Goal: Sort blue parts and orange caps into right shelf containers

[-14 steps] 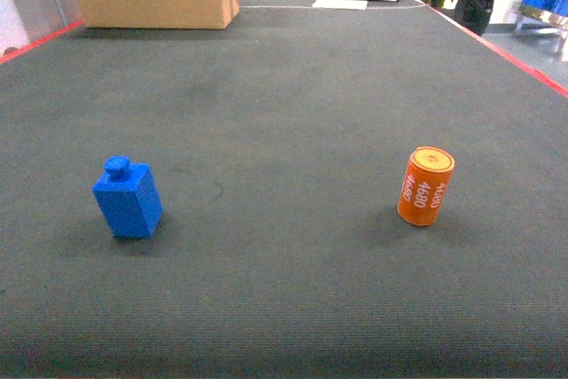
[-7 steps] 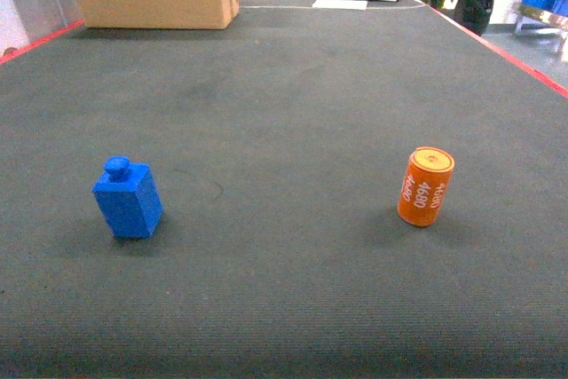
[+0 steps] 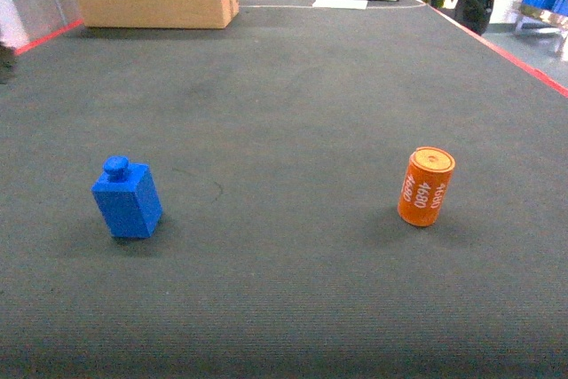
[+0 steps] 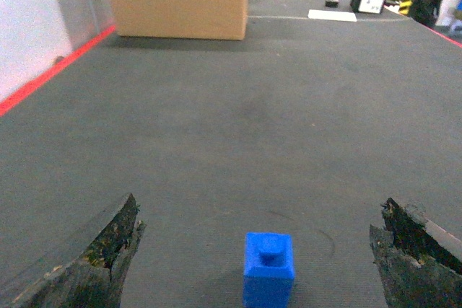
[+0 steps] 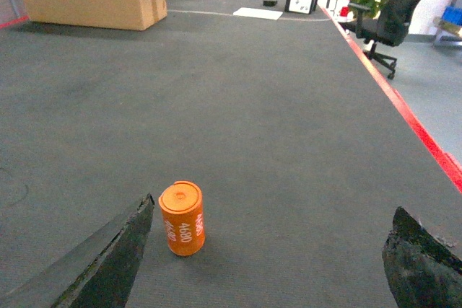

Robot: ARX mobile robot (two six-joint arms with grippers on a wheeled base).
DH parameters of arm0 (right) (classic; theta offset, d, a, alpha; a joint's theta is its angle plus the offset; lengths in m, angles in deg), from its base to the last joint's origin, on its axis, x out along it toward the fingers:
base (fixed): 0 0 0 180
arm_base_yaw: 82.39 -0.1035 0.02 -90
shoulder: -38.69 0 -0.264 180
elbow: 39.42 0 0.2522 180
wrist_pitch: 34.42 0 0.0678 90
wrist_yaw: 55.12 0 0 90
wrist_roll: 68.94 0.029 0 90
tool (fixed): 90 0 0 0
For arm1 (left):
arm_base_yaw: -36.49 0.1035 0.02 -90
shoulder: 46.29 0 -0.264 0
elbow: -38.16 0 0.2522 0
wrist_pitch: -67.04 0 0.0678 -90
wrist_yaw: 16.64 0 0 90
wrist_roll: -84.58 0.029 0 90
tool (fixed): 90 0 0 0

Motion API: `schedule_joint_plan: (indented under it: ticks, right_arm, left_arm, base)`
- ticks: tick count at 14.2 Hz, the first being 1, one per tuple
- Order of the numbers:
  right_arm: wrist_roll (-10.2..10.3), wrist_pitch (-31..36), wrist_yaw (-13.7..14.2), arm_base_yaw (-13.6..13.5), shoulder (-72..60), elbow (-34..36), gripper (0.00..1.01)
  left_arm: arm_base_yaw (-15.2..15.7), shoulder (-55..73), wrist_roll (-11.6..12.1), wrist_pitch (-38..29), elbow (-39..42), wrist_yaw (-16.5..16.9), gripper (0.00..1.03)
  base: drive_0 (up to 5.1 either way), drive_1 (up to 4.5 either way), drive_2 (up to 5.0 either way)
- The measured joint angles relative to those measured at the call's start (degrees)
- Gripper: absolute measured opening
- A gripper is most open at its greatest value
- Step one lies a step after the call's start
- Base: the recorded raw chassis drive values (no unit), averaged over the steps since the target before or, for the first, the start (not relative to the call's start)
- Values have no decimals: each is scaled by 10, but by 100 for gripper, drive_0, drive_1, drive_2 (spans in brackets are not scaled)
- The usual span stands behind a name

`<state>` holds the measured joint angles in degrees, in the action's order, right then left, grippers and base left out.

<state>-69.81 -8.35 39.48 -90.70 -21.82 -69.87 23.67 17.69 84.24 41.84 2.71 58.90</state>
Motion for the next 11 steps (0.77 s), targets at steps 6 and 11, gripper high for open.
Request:
schedule_joint_plan:
  ticks: [6, 11]
  right_arm:
    - [14, 40, 2, -39, -295, -163, 98]
    - [22, 43, 4, -44, -397, -238, 98]
  left_arm:
    - [-7, 247, -13, -32, -113, 37, 98]
    - [-3, 339, -23, -53, -147, 40, 98]
  base:
    - [0, 0, 0]
    - [0, 0, 0]
